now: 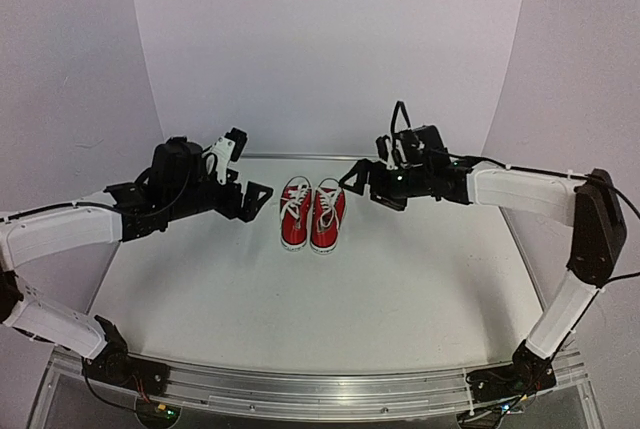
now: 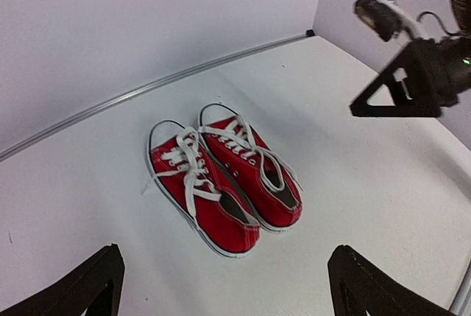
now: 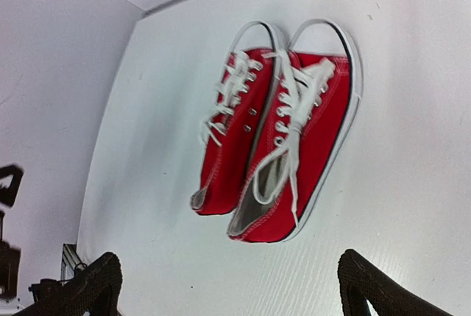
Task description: Tie the shoes
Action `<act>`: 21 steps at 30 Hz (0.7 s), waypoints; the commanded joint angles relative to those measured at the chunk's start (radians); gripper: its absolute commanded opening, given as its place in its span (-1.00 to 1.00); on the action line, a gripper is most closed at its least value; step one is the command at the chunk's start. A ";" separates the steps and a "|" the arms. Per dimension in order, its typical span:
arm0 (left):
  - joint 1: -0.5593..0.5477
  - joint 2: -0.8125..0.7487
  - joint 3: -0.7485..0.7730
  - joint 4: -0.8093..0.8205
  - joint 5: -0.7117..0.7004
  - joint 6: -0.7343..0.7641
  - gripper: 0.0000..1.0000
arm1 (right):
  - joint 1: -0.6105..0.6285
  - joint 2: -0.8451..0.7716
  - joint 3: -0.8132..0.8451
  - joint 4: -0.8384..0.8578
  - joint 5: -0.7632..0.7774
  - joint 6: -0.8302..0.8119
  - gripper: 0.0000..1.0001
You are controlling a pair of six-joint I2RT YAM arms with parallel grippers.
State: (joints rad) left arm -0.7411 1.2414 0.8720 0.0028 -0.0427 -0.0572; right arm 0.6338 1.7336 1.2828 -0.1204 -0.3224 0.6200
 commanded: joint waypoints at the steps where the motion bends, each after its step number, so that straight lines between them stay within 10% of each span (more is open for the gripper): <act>1: 0.023 0.088 0.215 -0.191 -0.187 -0.058 0.99 | -0.003 -0.145 -0.025 0.030 -0.067 -0.179 0.96; 8: 0.025 0.162 0.322 -0.342 -0.108 -0.169 0.99 | -0.001 -0.284 -0.168 0.034 -0.100 -0.357 0.97; 21: 0.005 0.124 -0.045 -0.214 -0.037 -0.405 0.99 | 0.009 -0.217 -0.553 0.424 -0.352 -0.223 0.97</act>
State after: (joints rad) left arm -0.7258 1.3918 0.8748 -0.2641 -0.0779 -0.3782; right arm 0.6314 1.4843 0.7626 0.1289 -0.6018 0.3647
